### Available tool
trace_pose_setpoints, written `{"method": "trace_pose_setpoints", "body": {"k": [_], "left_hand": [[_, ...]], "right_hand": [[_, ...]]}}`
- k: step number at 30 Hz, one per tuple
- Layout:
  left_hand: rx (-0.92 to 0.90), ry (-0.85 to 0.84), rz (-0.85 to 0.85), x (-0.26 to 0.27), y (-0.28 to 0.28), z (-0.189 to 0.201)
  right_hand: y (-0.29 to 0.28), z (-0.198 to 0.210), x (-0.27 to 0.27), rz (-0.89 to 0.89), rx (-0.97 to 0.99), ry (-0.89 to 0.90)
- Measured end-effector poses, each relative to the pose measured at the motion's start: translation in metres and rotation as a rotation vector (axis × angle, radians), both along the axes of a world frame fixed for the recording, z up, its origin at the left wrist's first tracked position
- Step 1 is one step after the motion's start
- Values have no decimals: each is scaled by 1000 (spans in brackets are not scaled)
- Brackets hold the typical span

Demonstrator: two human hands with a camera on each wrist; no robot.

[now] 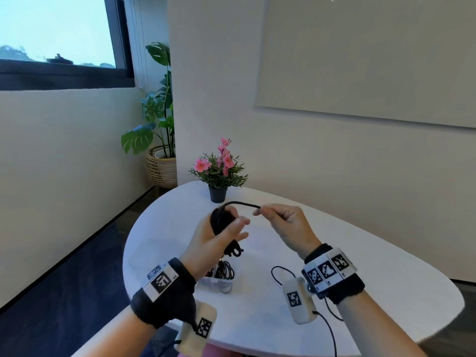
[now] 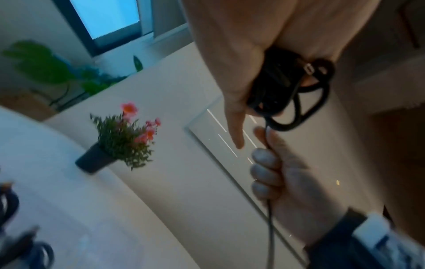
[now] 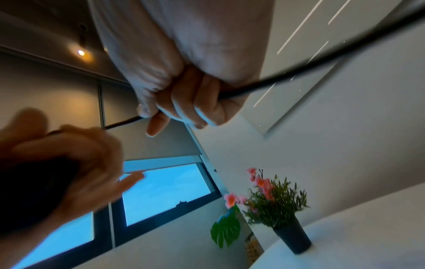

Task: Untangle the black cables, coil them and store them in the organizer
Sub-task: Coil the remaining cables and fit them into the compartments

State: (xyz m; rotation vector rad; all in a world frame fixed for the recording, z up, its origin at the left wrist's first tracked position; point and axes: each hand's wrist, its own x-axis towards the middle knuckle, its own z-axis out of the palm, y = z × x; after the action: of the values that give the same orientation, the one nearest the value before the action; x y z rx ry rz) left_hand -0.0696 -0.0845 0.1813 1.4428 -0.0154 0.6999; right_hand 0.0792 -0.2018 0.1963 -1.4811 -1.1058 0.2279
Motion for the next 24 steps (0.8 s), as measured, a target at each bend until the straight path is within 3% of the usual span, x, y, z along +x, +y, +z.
{"method": "trace_pose_setpoints", "body": {"k": [4,6,10,13,15,19,21,24], "left_hand": [[-320,-40,170,13,7,4],[-323,-23,264,16,15,5],[-451,-55,235,17,23,10],[-465,-31,322,17,22,11],[-303,73,400,18,25,3],[296,327,500,18,29,-18],[584,391,459,16,24,-27],[585,365,270,10,12,-26]], "right_hand": [[2,-29,-8,17,-97,-29],[2,-42,-13,56,-212,-94],[2,-63,-36,189,-450,-262],[2,-65,-53,270,-548,-387],[0,-56,-60,290,-555,-482],[-3,-31,-50,198,-401,-543],[-1,-22,-37,122,-308,-571],[0,-17,-24,102,-181,-451]]}}
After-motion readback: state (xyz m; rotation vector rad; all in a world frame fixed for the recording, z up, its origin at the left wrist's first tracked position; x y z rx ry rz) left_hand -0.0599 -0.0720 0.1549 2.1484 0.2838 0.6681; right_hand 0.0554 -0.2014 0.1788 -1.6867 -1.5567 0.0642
